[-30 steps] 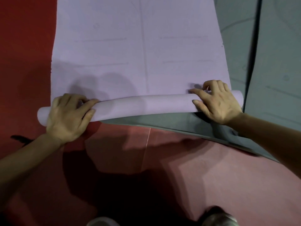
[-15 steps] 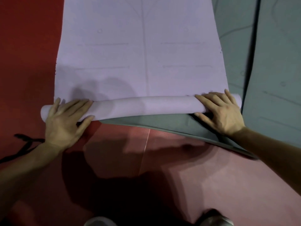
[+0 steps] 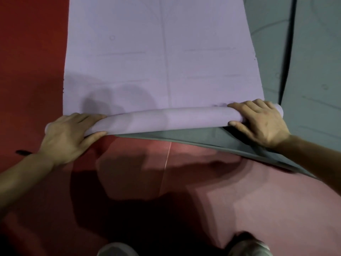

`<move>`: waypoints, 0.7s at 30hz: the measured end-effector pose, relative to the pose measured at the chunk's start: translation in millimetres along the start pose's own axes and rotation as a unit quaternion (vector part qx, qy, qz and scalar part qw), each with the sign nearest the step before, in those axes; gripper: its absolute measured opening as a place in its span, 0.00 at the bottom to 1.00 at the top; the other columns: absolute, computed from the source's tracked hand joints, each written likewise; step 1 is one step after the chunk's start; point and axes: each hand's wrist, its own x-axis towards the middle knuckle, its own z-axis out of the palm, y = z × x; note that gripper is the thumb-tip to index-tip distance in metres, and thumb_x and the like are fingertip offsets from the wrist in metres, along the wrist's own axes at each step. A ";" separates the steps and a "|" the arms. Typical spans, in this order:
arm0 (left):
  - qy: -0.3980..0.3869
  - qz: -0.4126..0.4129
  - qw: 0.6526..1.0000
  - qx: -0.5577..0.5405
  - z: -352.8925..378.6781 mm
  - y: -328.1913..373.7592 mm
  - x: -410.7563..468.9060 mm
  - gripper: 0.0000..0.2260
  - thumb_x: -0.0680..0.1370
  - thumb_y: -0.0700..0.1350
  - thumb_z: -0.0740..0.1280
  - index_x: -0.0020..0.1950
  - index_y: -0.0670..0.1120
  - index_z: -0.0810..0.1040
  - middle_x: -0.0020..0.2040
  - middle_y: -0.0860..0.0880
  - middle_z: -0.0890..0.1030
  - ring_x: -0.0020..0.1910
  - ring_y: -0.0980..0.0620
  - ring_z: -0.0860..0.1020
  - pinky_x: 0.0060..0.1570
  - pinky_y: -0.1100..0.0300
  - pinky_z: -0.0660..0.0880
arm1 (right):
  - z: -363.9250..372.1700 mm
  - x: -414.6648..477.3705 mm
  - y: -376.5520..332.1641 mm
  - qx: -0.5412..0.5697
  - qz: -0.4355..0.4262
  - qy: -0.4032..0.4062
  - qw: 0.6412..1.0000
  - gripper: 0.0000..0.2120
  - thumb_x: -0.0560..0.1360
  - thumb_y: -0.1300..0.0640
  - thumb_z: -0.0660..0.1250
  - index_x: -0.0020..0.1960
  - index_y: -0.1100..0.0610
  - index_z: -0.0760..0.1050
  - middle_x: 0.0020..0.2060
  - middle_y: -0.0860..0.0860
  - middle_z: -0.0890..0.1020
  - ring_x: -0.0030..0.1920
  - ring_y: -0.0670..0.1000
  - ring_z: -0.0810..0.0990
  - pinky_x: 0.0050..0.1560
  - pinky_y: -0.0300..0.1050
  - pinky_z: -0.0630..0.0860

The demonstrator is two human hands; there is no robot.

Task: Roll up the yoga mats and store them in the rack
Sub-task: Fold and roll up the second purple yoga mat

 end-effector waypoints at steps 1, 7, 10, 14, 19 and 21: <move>-0.015 -0.006 1.000 -0.003 0.0 0.0 0.3 0.26 0.82 0.62 0.57 0.68 0.46 0.80 0.55 0.44 0.85 0.50 0.38 0.82 0.49 0.42 0.77 | 1.2 -1.4 -0.4 0.005 0.005 0.000 1.000 0.27 0.82 0.37 0.57 0.70 0.55 0.74 0.51 0.54 0.81 0.49 0.62 0.77 0.55 0.58 0.71; -0.023 -0.027 0.999 0.006 5.1 1.5 3.9 0.28 0.80 0.62 0.58 0.70 0.44 0.78 0.63 0.38 0.76 0.61 0.34 0.73 0.55 0.38 0.71 | 3.9 6.2 1.8 0.003 0.012 0.012 1.000 0.27 0.82 0.37 0.57 0.69 0.54 0.76 0.58 0.58 0.78 0.55 0.63 0.75 0.55 0.58 0.69; -0.035 -0.024 0.999 0.026 7.1 -6.9 10.6 0.28 0.80 0.62 0.56 0.70 0.44 0.77 0.59 0.38 0.77 0.55 0.34 0.74 0.52 0.39 0.69 | 7.1 7.3 -8.8 -0.041 0.065 0.061 0.995 0.23 0.83 0.38 0.60 0.70 0.50 0.78 0.57 0.60 0.78 0.57 0.64 0.74 0.58 0.59 0.66; -0.036 -0.018 0.999 0.016 6.0 -16.4 24.4 0.28 0.80 0.62 0.57 0.65 0.41 0.79 0.57 0.41 0.83 0.51 0.35 0.81 0.54 0.39 0.72 | 16.4 5.3 -20.2 -0.052 0.119 0.060 0.990 0.22 0.85 0.41 0.57 0.76 0.46 0.72 0.61 0.60 0.77 0.60 0.66 0.74 0.68 0.63 0.65; -0.026 -0.075 0.996 0.026 11.7 -21.2 19.5 0.29 0.81 0.64 0.57 0.66 0.43 0.80 0.61 0.39 0.80 0.60 0.34 0.76 0.59 0.38 0.71 | 22.0 14.1 -12.1 -0.044 0.118 0.046 0.991 0.24 0.86 0.41 0.51 0.78 0.47 0.69 0.65 0.57 0.78 0.64 0.64 0.74 0.72 0.66 0.63; 0.027 -0.117 0.993 0.016 13.5 -6.8 14.7 0.27 0.83 0.62 0.58 0.67 0.43 0.80 0.61 0.38 0.77 0.58 0.32 0.75 0.56 0.38 0.72 | 20.9 21.2 -8.6 -0.029 0.108 0.048 0.993 0.24 0.86 0.42 0.51 0.77 0.49 0.70 0.64 0.56 0.80 0.65 0.63 0.76 0.71 0.66 0.65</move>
